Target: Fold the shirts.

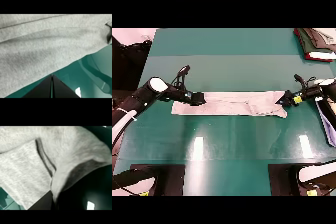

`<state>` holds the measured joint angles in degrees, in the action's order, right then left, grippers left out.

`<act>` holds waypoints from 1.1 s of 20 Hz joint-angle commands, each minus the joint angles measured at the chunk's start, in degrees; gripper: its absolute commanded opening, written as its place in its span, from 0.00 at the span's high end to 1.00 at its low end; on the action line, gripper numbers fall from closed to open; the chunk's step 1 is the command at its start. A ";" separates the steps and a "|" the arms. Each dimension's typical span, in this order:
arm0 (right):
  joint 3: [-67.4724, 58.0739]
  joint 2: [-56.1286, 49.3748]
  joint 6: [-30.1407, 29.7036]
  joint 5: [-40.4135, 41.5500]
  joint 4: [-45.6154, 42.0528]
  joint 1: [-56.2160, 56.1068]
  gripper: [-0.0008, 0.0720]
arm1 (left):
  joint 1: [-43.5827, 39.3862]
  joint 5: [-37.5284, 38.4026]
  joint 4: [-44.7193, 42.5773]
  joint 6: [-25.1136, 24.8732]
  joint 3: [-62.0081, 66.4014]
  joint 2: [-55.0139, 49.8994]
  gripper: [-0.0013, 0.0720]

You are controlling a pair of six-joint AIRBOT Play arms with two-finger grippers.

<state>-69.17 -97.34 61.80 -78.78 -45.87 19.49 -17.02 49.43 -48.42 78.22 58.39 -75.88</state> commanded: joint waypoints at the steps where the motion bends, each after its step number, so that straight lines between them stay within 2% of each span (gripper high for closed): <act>1: -4.61 1.07 -0.50 -5.51 5.60 -0.46 0.97 | -3.74 -6.47 0.02 1.18 1.05 -0.63 0.95; 4: -11.37 5.33 2.86 -7.17 11.80 -2.27 0.97 | -5.70 -5.66 0.00 1.40 7.45 -5.57 0.95; 9: -22.60 12.11 7.85 -8.66 11.80 -11.32 0.97 | -9.29 -3.32 -0.02 2.64 21.68 -19.91 0.95; 13: -30.53 12.52 10.75 -8.20 11.69 -19.12 0.97 | -9.66 -2.36 1.11 4.39 27.08 -28.15 0.95; 20: -32.61 10.75 11.72 -5.81 11.37 -29.55 0.97 | -9.66 -5.07 1.33 4.35 28.37 -30.14 0.95; 22: -32.61 9.60 11.72 -5.68 11.34 -31.26 0.97 | -9.07 -2.69 0.92 3.63 29.55 -30.05 0.95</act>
<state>-101.32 -86.54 73.19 -85.03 -34.50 -8.62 -26.55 45.43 -47.27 82.41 86.74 -105.51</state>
